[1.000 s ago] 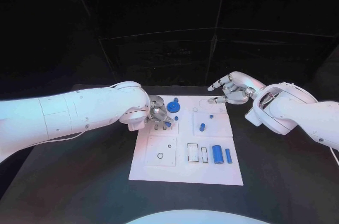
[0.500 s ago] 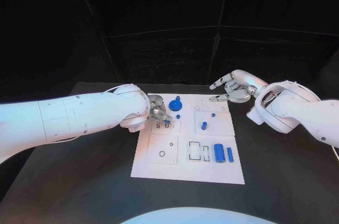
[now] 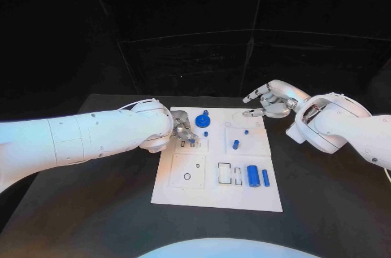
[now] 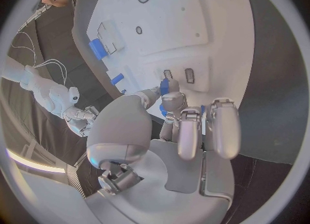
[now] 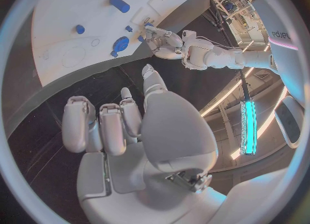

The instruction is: Assemble the parts on the task board

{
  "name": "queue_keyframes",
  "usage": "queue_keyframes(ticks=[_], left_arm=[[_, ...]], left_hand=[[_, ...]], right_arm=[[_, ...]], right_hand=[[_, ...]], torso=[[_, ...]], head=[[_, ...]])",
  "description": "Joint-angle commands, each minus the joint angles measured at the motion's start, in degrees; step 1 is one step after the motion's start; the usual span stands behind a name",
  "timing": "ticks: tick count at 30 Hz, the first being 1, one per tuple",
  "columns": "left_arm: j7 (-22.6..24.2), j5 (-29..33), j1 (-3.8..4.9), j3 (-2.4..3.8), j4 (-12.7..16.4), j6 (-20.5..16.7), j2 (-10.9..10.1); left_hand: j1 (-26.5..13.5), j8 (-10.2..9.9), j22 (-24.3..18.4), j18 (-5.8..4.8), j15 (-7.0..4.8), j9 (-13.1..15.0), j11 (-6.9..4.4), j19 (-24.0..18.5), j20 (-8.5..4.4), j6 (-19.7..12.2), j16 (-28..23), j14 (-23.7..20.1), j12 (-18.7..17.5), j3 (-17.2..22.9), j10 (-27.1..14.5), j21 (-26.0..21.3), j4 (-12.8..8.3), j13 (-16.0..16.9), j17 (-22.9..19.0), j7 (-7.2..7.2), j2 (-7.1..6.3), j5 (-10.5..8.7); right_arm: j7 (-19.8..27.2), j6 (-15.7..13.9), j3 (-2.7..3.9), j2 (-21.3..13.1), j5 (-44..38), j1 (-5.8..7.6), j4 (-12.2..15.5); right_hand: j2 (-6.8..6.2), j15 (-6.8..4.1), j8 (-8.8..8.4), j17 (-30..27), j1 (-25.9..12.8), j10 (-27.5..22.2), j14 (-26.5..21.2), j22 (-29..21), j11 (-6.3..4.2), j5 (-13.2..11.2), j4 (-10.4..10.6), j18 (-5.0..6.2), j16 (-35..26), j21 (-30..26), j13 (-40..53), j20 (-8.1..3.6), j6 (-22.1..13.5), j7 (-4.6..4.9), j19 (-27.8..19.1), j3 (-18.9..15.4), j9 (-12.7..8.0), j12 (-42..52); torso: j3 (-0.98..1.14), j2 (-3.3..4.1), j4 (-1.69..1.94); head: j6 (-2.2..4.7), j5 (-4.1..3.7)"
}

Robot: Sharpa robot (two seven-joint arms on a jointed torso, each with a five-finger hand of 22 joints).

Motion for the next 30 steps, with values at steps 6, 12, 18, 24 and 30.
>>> queue_keyframes(ticks=[6, 12, 18, 24, 30], left_arm=[[0.05, -1.56, -0.06, 0.03, -0.56, 2.53, 0.41], [-0.07, -1.60, -0.08, 0.03, -0.91, 4.67, 0.62], [-0.15, -1.61, -0.10, 0.03, -1.08, 6.08, 0.79], [-0.19, -1.62, -0.17, 0.03, -1.31, 6.93, 1.13], [-0.21, -1.61, -0.28, 0.03, -1.59, 7.22, 1.44]], left_hand=[[0.16, 0.18, 0.91, -0.93, -0.25, 0.05, -0.07, 1.45, -0.35, -0.13, 0.36, 6.05, 0.26, 8.93, 0.40, 0.22, -8.70, 0.07, 15.09, -0.43, 0.50, -0.22], [0.14, 0.17, 0.83, -0.91, -0.25, 0.05, -0.07, 1.42, -0.35, -0.14, 0.36, 6.05, 0.28, 8.95, 0.41, 0.16, -8.72, 0.09, 15.09, -0.42, 0.48, -0.24], [0.09, 0.16, 0.80, -0.91, -0.24, 0.06, -0.06, 1.41, -0.34, -0.16, 0.36, 6.05, 0.33, 8.95, 0.44, 0.14, -8.75, 0.15, 15.09, -0.40, 0.41, -0.29], [-0.19, 0.03, 0.65, -0.88, -0.18, 0.03, 0.02, 1.35, -0.31, -0.19, 0.36, 6.05, 1.28, 8.86, 1.00, 0.02, -8.75, 1.48, 15.09, -0.32, 0.26, -0.44], [-0.48, -0.32, 0.58, -0.87, -0.10, -0.15, 0.09, 1.31, -0.27, -0.26, 0.36, 6.05, 1.56, 8.61, 1.12, -0.05, -8.85, 1.79, 15.09, -0.24, 0.03, -0.57]], right_arm=[[0.13, 0.27, 0.04, 0.14, -0.31, 0.12, -0.08], [0.07, 0.38, 0.04, 0.22, -0.31, 0.12, -0.11], [0.01, 0.48, 0.04, 0.26, -0.31, 0.12, -0.14], [-0.03, 0.52, 0.04, 0.27, -0.31, 0.12, -0.15], [-0.06, 0.60, 0.04, 0.30, -0.31, 0.12, -0.35]], right_hand=[[0.44, -0.37, 0.18, 1.26, 0.04, 0.18, 2.97, -0.04, -0.39, 0.25, 0.02, 1.12, -0.37, -0.30, 0.30, -0.14, 0.33, 0.06, -0.43, -0.42, -0.06, -0.11], [0.49, -0.37, 0.20, 1.23, 0.05, 0.19, 2.96, -0.01, -0.40, 0.23, 0.04, 1.11, -0.40, -0.28, 0.30, -0.14, 0.37, 0.05, -0.41, -0.44, -0.05, -0.10], [0.49, -0.37, 0.20, 1.23, 0.05, 0.19, 2.96, -0.01, -0.40, 0.23, 0.04, 1.11, -0.40, -0.28, 0.30, -0.14, 0.37, 0.05, -0.41, -0.44, -0.05, -0.10], [0.52, -0.38, 0.23, 1.21, 0.03, 0.19, 2.96, -0.09, -0.40, 0.22, 0.07, 1.13, -0.41, -0.33, 0.31, -0.15, 0.40, 0.04, -0.46, -0.47, -0.04, -0.09], [0.58, -0.38, 0.27, 1.21, 0.00, 0.23, 2.96, -0.06, -0.41, 0.21, 0.12, 1.12, -0.42, -0.32, 0.34, -0.15, 0.46, 0.03, -0.44, -0.52, -0.03, -0.05]], torso=[[0.02, 0.03, -0.07], [0.04, 0.06, -0.01], [0.04, 0.05, -0.01], [0.04, 0.03, -0.02], [0.05, 0.00, -0.01]], head=[[-0.02, -0.05], [-0.21, 0.08], [-0.45, 0.20], [-0.53, 0.29], [-0.56, 0.43]])
